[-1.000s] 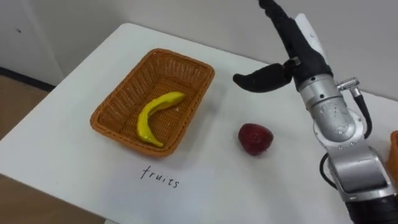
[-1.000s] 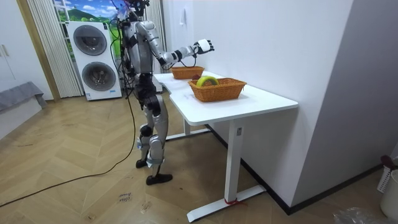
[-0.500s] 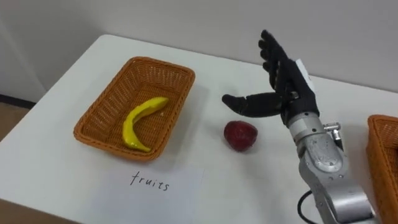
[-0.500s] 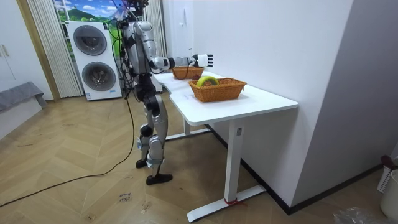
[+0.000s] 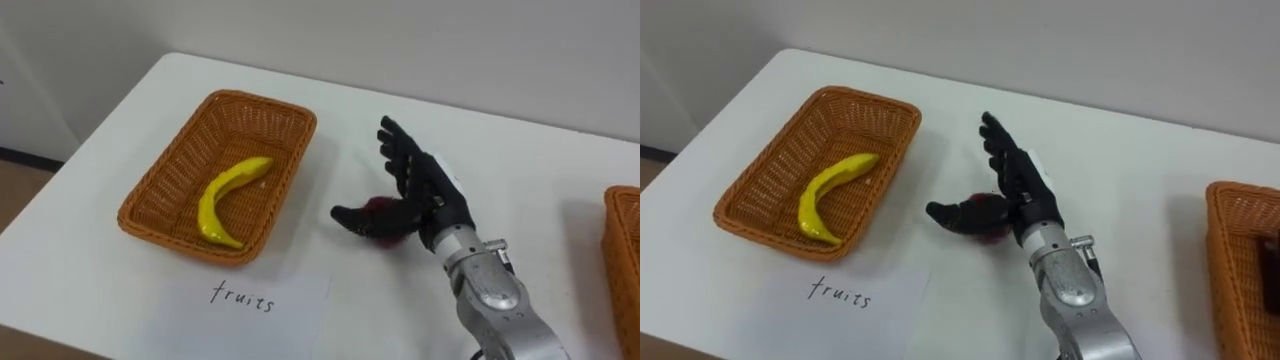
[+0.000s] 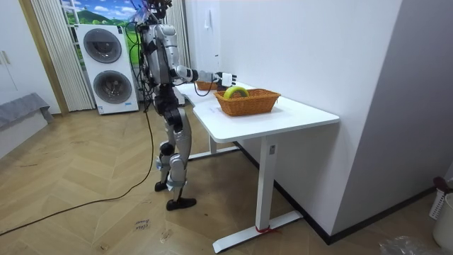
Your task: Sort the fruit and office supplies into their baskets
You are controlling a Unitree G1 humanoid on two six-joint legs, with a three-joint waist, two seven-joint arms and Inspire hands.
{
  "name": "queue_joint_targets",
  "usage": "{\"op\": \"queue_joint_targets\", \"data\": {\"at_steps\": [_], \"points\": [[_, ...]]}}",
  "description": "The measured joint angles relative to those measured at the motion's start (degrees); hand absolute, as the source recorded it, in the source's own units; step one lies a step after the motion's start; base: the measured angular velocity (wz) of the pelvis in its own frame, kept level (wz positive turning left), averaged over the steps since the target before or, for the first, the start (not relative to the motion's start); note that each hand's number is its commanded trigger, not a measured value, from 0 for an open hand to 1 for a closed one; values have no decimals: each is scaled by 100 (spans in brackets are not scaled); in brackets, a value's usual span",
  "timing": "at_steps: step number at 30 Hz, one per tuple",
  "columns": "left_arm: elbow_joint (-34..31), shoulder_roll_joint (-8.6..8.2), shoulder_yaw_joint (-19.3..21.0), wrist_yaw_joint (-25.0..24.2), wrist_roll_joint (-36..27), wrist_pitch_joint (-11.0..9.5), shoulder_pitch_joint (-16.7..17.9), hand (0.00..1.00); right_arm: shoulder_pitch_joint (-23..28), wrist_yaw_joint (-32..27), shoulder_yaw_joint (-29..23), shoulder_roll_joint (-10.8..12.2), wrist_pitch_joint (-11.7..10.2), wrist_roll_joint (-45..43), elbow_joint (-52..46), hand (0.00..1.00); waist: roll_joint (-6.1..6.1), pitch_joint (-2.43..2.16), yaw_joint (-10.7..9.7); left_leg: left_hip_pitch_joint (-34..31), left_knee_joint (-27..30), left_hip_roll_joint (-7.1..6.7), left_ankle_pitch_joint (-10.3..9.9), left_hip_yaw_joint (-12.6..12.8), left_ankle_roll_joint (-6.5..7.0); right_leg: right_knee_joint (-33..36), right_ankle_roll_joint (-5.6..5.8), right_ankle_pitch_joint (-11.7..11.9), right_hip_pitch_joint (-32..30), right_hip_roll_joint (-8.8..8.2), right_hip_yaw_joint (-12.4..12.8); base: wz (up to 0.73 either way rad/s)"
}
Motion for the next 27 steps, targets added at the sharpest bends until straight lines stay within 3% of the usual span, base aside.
{"op": "queue_joint_targets", "data": {"at_steps": [2,6,19,27], "points": [[-7,-18,-5,0,-2,-58,-3,0,15,-4,-1,-7,1,-3,185,0,-6,50,2,-20,-6,5,-2,0,0,7,-7,4,-19,4,-3,0],[-11,-21,-7,-1,-5,-68,-13,0,19,-10,-7,-18,1,-43,233,0,2,83,-19,-67,-53,7,-10,-24,-6,-1,-11,7,-52,9,-21,2],[7,-20,11,-47,-121,-83,31,0,19,-249,-10,-34,-204,-420,346,0,-9,71,-13,-15,-44,6,-4,-42,-3,-23,-3,2,-19,8,-46,1],[111,-17,65,-156,-144,-82,46,0,20,-303,-50,-52,-203,-497,379,0,9,75,-24,-21,-37,2,-5,-48,-3,-12,-1,-1,5,3,-43,0]]}}
